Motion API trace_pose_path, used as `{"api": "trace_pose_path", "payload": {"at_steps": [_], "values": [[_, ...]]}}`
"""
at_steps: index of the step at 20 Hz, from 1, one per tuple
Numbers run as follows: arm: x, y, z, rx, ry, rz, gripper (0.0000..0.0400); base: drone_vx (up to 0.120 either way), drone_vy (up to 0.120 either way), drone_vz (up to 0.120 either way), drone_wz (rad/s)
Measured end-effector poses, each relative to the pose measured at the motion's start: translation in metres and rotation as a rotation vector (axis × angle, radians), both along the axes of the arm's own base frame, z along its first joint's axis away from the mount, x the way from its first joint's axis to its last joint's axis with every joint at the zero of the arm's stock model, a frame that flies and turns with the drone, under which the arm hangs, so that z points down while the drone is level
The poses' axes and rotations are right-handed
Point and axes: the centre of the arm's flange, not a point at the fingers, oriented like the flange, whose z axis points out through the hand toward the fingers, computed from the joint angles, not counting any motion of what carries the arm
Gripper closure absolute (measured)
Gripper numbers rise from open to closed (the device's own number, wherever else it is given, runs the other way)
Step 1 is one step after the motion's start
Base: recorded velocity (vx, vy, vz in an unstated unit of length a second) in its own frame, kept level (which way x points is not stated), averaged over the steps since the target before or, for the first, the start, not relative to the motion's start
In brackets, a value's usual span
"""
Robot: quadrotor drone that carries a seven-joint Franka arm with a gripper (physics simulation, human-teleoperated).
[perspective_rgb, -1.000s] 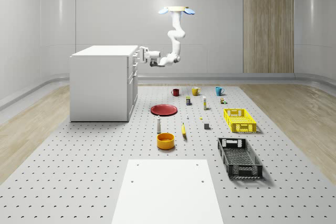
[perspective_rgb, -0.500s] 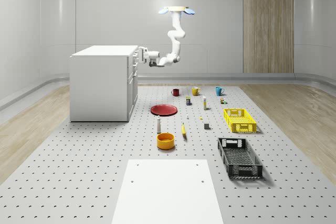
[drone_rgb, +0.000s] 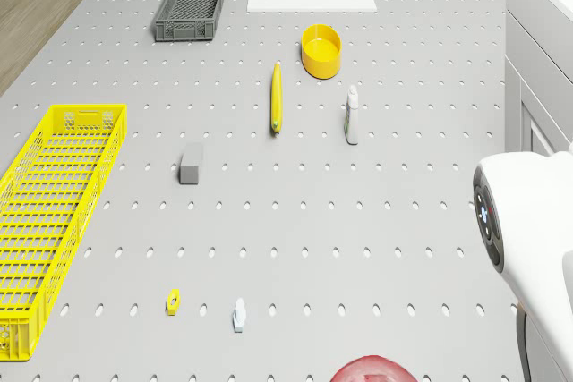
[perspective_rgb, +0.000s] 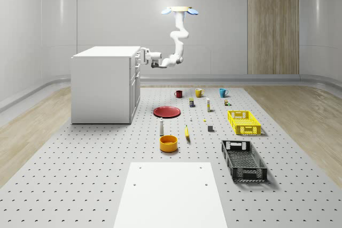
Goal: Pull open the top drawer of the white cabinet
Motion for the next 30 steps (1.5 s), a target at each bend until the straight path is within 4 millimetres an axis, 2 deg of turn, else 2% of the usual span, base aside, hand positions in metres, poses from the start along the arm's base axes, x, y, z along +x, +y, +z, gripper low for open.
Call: {"api": "trace_pose_path", "payload": {"at_steps": [20,30], "values": [[-0.006,0.001,0.0,0.0,-0.004,0.023,0.0106,0.0,0.0,0.0,0.0],[-0.003,-0.009,0.001,-0.003,-0.003,0.016,0.0096,0.0,0.0,0.0,0.0]]}}
